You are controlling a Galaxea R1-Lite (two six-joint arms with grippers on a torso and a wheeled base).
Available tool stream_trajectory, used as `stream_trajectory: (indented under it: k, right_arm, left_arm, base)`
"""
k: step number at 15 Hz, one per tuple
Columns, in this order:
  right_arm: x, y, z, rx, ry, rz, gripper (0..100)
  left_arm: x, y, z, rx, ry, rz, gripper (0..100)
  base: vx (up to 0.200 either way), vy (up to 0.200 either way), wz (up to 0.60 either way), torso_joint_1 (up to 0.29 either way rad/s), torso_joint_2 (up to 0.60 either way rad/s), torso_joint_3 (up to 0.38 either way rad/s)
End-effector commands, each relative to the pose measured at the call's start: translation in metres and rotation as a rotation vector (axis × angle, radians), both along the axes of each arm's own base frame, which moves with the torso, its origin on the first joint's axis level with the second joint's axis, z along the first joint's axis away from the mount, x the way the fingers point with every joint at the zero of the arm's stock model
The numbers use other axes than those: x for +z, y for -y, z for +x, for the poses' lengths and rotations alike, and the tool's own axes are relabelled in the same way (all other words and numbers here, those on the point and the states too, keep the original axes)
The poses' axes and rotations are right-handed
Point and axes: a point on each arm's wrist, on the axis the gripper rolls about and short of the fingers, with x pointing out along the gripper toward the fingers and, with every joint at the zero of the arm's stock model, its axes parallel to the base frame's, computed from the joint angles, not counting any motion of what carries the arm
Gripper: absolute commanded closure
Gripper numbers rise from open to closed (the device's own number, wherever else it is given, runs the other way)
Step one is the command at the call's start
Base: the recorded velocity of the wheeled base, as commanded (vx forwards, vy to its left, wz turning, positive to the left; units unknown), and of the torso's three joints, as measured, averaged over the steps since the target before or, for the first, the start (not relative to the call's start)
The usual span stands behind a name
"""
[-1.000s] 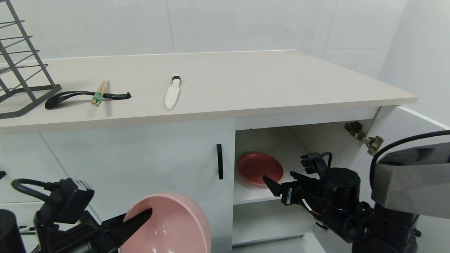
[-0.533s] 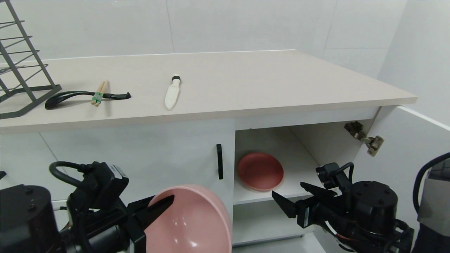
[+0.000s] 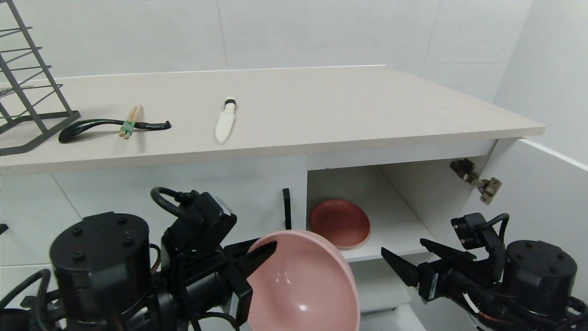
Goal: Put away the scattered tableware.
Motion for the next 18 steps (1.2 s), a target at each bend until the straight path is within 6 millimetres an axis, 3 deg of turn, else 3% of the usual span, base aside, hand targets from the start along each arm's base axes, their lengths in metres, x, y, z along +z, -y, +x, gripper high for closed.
stream_trajectory:
  k: [1,8,13,18]
  right_arm:
    - [0.006,0.002,-0.002,-0.004,0.024,0.014,0]
    - [0.007,0.006,0.001,-0.029,0.027,0.016,0]
    - [0.019,0.011,-0.001,-0.042,0.080,0.046,0]
    - [0.023,0.015,0.000,-0.060,0.095,0.053,0]
  left_arm:
    - [-0.013,0.018,0.006,-0.015,-0.016,0.056,100]
    - [-0.035,0.053,0.019,0.047,0.196,0.146,100]
    - [-0.049,0.065,0.023,0.080,0.193,0.181,100]
    - [-0.063,0.093,0.038,0.175,0.224,0.176,100]
  base:
    - [0.000,0.000,0.00,0.000,0.00,0.000]
    - [0.000,0.000,0.00,0.000,0.00,0.000]
    - [0.000,0.000,0.00,0.000,0.00,0.000]
    - [0.000,0.000,0.00,0.000,0.00,0.000]
